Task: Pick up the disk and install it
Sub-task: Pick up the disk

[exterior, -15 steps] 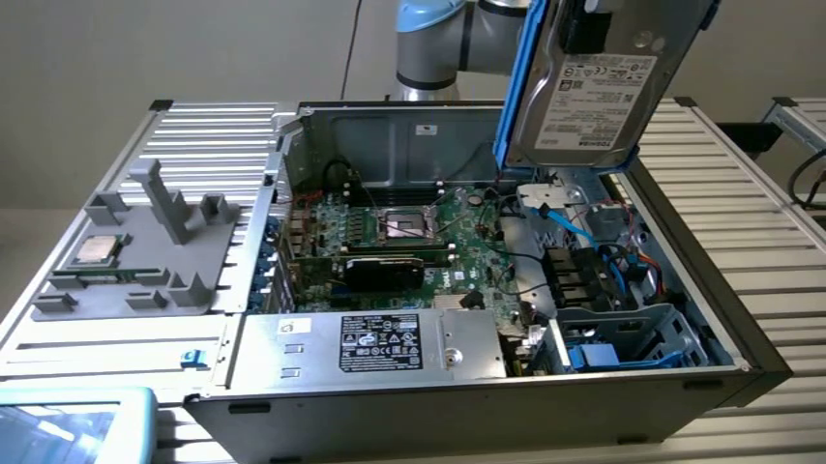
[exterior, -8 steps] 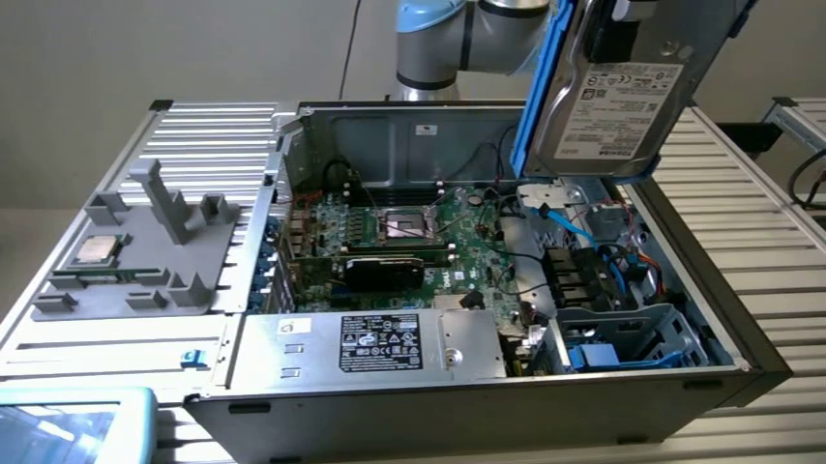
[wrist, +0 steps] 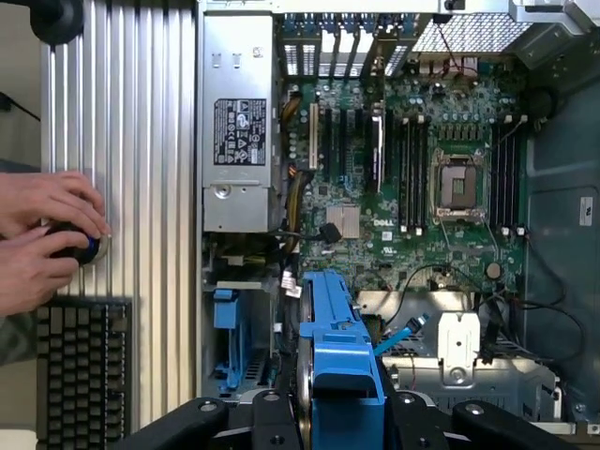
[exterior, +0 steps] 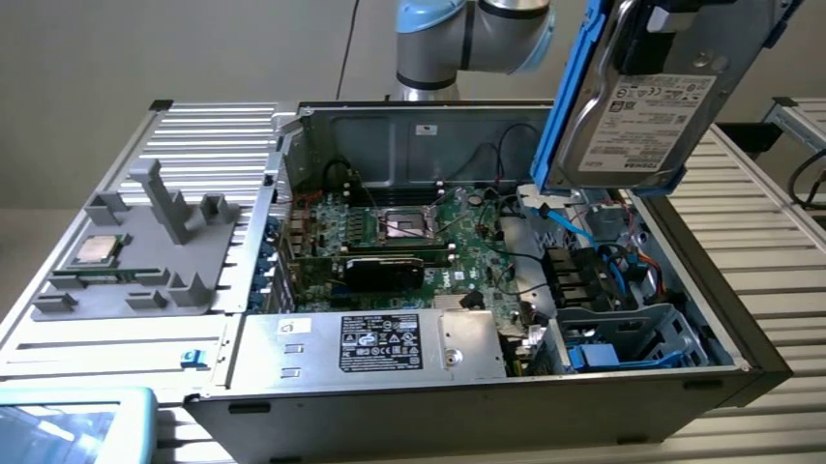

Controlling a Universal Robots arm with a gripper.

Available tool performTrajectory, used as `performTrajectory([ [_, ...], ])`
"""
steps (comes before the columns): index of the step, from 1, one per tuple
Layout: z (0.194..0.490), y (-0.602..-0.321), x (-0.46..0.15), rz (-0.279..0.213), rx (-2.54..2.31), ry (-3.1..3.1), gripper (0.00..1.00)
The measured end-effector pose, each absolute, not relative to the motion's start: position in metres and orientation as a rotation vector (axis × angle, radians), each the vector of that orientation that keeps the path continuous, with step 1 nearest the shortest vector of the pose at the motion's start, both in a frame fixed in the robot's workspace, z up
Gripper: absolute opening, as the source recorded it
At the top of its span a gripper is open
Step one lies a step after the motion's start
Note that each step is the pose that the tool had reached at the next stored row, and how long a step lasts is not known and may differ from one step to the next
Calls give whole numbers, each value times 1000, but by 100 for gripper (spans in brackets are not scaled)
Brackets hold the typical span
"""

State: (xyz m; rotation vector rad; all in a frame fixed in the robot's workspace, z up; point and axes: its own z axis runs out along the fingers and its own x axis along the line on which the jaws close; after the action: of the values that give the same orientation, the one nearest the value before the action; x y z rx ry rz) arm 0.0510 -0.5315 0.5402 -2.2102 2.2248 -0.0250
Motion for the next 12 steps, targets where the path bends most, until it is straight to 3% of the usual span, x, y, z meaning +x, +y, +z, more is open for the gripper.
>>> performTrajectory([
  [12, 541, -552, 75, -24, -2211, 2225, 37],
])
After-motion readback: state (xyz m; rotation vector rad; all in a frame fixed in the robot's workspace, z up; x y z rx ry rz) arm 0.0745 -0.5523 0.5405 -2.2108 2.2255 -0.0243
